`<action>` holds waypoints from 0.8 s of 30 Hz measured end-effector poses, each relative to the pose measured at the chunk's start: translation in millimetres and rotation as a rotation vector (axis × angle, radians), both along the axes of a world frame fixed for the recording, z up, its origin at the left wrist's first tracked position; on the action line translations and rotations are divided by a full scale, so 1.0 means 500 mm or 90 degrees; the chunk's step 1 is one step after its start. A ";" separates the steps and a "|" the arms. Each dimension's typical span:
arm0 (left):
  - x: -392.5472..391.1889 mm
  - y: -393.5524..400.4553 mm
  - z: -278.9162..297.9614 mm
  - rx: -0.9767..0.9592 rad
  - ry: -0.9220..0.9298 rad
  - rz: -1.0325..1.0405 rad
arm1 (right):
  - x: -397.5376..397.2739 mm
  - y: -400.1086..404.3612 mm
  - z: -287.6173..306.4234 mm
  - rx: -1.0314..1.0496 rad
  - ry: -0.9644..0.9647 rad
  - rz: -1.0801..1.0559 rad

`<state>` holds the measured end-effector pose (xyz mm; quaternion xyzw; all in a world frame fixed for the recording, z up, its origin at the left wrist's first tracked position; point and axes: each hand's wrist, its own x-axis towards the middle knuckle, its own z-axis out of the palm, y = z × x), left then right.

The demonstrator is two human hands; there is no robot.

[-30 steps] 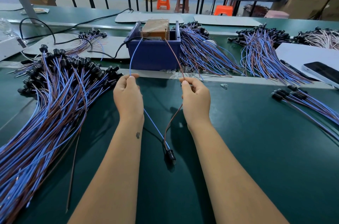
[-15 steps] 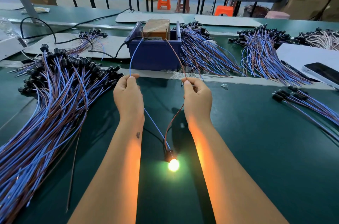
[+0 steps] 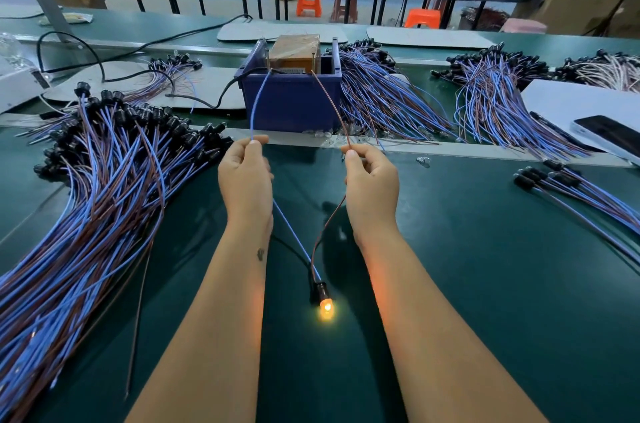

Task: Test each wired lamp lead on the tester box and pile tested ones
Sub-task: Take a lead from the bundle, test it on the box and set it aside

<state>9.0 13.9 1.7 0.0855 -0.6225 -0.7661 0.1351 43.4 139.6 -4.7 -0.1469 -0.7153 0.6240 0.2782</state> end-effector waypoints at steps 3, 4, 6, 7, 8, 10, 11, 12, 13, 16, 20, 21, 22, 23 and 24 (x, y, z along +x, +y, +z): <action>0.004 0.011 -0.001 -0.064 0.017 -0.058 | 0.002 -0.008 0.003 -0.013 0.023 0.037; 0.005 0.015 -0.001 -0.076 0.019 -0.084 | 0.003 -0.011 0.005 -0.013 0.028 0.053; 0.008 0.021 0.001 -0.076 0.021 -0.152 | 0.004 -0.017 0.007 -0.006 0.031 0.091; 0.009 0.024 0.001 -0.070 0.023 -0.184 | 0.005 -0.019 0.007 0.002 0.034 0.111; 0.010 0.026 0.000 -0.068 0.023 -0.205 | 0.007 -0.021 0.008 0.010 0.039 0.130; 0.011 0.030 0.000 -0.067 0.027 -0.222 | 0.009 -0.023 0.008 0.014 0.048 0.158; 0.012 0.031 0.001 -0.063 0.031 -0.227 | 0.009 -0.022 0.009 0.011 0.052 0.166; 0.013 0.031 0.001 -0.059 0.030 -0.233 | 0.009 -0.021 0.009 0.006 0.053 0.172; 0.013 0.030 0.002 -0.051 0.023 -0.238 | 0.010 -0.021 0.010 -0.006 0.054 0.184; 0.011 0.025 0.001 -0.019 0.000 -0.257 | 0.015 -0.024 0.016 -0.073 0.043 0.263; 0.012 0.022 0.006 0.070 0.000 -0.274 | 0.014 -0.024 0.014 -0.054 0.019 0.314; 0.011 0.020 0.008 0.108 -0.001 -0.270 | 0.012 -0.022 0.012 -0.032 0.008 0.314; 0.008 0.018 0.009 0.146 -0.007 -0.265 | 0.009 -0.019 0.008 -0.003 -0.003 0.315; 0.005 0.015 0.011 0.184 -0.012 -0.261 | 0.009 -0.017 0.007 0.025 -0.011 0.322; 0.003 0.012 0.012 0.222 -0.016 -0.259 | 0.009 -0.015 0.006 0.047 -0.013 0.336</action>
